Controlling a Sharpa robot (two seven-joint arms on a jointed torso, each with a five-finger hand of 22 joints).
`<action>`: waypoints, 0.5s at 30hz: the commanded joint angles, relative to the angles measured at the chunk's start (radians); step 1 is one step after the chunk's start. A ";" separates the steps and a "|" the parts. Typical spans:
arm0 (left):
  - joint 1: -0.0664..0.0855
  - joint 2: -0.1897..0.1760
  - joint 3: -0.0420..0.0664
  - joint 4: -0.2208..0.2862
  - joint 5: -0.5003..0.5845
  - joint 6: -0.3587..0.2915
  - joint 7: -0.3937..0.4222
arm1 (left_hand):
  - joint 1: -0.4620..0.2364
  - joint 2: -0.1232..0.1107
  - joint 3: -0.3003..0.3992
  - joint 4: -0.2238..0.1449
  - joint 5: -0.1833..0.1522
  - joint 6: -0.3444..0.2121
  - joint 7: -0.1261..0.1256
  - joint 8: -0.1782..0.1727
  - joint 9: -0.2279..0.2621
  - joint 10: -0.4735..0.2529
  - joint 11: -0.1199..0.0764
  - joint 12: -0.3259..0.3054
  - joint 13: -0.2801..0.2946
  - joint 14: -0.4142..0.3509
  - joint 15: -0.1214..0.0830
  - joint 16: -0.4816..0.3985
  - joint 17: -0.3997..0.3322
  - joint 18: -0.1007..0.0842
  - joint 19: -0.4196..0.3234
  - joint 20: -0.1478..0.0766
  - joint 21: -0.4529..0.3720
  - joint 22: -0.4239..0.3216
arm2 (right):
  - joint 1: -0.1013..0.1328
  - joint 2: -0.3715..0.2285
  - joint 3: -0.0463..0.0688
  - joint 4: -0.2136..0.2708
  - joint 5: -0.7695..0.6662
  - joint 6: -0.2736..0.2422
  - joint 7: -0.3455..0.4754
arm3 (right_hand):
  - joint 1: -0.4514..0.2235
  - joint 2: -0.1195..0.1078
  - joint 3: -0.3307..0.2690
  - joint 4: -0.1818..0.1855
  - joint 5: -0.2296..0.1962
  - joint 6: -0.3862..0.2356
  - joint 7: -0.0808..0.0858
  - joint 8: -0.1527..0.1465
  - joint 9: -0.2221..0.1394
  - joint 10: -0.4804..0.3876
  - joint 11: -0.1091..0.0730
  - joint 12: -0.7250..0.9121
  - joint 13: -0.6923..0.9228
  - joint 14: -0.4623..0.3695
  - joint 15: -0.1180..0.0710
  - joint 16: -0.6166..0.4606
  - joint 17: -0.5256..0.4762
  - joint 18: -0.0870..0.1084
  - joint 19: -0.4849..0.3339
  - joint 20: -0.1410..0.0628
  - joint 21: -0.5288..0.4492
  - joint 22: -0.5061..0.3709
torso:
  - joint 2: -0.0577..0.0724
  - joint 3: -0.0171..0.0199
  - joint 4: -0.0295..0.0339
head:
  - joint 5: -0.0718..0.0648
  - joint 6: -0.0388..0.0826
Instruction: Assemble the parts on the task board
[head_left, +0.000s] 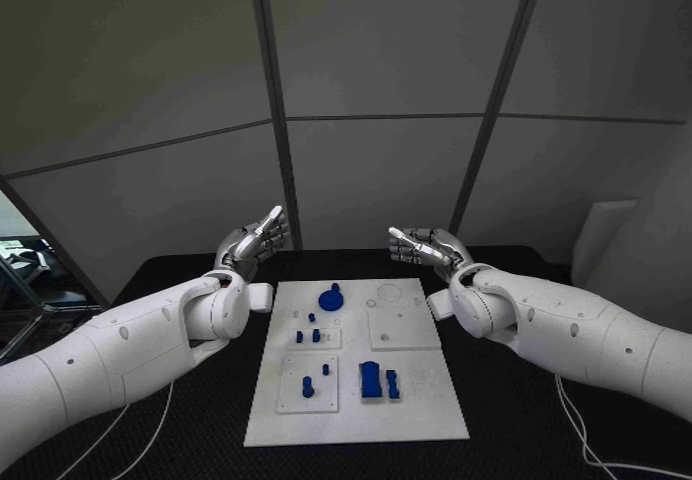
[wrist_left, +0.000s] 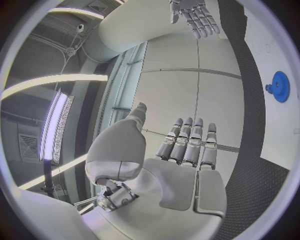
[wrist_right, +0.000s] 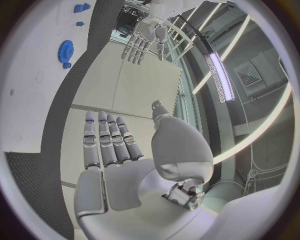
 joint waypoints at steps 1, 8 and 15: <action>0.003 -0.020 -0.007 0.067 -0.022 -0.108 0.018 | -0.300 0.014 -0.035 -0.030 -0.049 -0.203 -0.037 -0.015 -0.014 -0.209 -0.038 -0.015 -0.014 -0.193 -0.037 -0.027 -0.014 -0.035 -0.127 -0.062 -0.014 -0.093 | 0.004 -0.024 -0.007 0.068 0.078 -0.108 0.054 | -0.312 -0.001 -0.010 -0.099 -0.093 -0.208 -0.043 -0.016 -0.034 -0.237 -0.033 -0.017 -0.014 -0.244 -0.052 -0.019 -0.076 -0.042 -0.223 -0.050 -0.017 -0.049 | 0.036 0.0085 0.0043 | 0.016 0.033; 0.006 -0.089 -0.036 0.275 -0.057 -0.307 0.042 | -0.465 0.014 -0.110 -0.030 -0.049 -0.315 -0.117 -0.015 -0.014 -0.324 -0.119 -0.015 -0.014 -0.300 -0.116 -0.027 -0.014 -0.035 -0.196 -0.097 -0.014 -0.144 | 0.013 -0.112 -0.036 0.281 0.219 -0.302 0.141 | -0.484 -0.001 -0.010 -0.099 -0.093 -0.323 -0.134 -0.016 -0.105 -0.369 -0.104 -0.017 -0.014 -0.378 -0.052 -0.019 -0.076 -0.064 -0.346 -0.077 -0.017 -0.076 | 0.055 0.0129 0.0063 | 0.027 0.056; 0.009 -0.131 -0.053 0.401 -0.078 -0.427 0.056 | -0.583 0.014 -0.110 -0.030 -0.049 -0.395 -0.117 -0.015 -0.014 -0.406 -0.119 -0.015 -0.014 -0.376 -0.116 -0.027 -0.014 -0.117 -0.245 -0.123 -0.014 -0.180 | 0.018 -0.168 -0.055 0.418 0.310 -0.427 0.197 | -0.606 -0.001 -0.010 -0.099 -0.093 -0.403 -0.134 -0.016 -0.105 -0.461 -0.104 -0.017 -0.014 -0.473 -0.052 -0.019 -0.076 -0.139 -0.431 -0.156 -0.017 -0.153 | 0.055 0.0129 0.0063 | 0.027 0.056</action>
